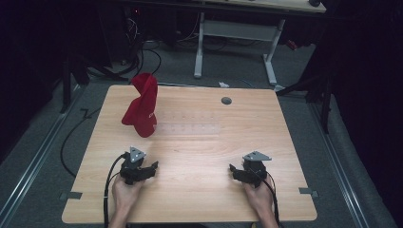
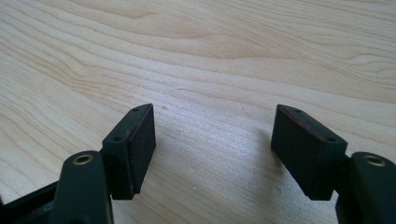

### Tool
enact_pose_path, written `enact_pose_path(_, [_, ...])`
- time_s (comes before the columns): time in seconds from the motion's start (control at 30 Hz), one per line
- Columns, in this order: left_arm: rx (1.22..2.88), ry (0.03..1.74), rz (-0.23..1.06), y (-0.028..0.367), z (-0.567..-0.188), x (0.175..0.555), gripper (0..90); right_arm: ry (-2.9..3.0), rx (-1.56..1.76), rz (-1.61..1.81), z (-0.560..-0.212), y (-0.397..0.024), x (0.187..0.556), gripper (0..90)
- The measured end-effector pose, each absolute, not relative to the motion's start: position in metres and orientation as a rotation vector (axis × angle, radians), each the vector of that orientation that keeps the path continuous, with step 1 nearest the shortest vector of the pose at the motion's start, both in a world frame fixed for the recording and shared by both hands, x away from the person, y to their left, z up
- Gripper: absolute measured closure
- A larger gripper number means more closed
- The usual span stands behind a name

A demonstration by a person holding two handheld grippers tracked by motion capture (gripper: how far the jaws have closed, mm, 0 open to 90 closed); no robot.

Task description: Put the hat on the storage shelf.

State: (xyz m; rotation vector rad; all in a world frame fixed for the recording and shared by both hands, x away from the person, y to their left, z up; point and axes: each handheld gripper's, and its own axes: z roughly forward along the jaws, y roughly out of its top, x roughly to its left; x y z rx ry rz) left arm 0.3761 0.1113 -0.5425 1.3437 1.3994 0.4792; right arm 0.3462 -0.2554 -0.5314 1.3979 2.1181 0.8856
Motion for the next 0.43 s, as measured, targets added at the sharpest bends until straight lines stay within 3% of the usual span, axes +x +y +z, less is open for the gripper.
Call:
enact_pose_path(0.2, [1.35,1.404,0.501,0.1112,-0.5467,0.3758,32.2,2.119,1.397,0.885,-0.5314,-0.2555,0.3462,31.1])
enact_pose_path(0.3, [1.361,1.404,0.489,0.1103,-0.5472,0.3761,25.2,2.119,1.397,0.886,-0.5314,-0.2554,0.3462,31.1])
enact_pose_path(0.43, [1.364,1.407,0.488,0.1098,-0.5473,0.3761,23.0,2.121,1.396,0.887,-0.5314,-0.2553,0.3462,31.1])
